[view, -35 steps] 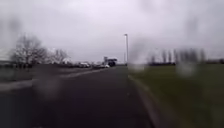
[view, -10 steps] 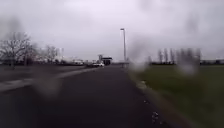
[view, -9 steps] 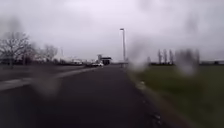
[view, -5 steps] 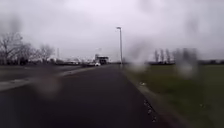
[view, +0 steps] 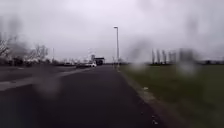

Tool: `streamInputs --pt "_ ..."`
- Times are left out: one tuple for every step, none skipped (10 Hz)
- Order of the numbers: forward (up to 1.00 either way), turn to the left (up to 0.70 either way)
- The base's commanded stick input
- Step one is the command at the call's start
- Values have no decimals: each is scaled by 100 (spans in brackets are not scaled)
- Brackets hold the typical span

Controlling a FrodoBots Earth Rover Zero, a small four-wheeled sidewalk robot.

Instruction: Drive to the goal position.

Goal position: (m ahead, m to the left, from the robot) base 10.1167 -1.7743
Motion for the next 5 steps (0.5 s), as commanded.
streamInputs --pt "100 0" --pt "100 0" --pt "100 0" --pt "100 8" --pt "100 21"
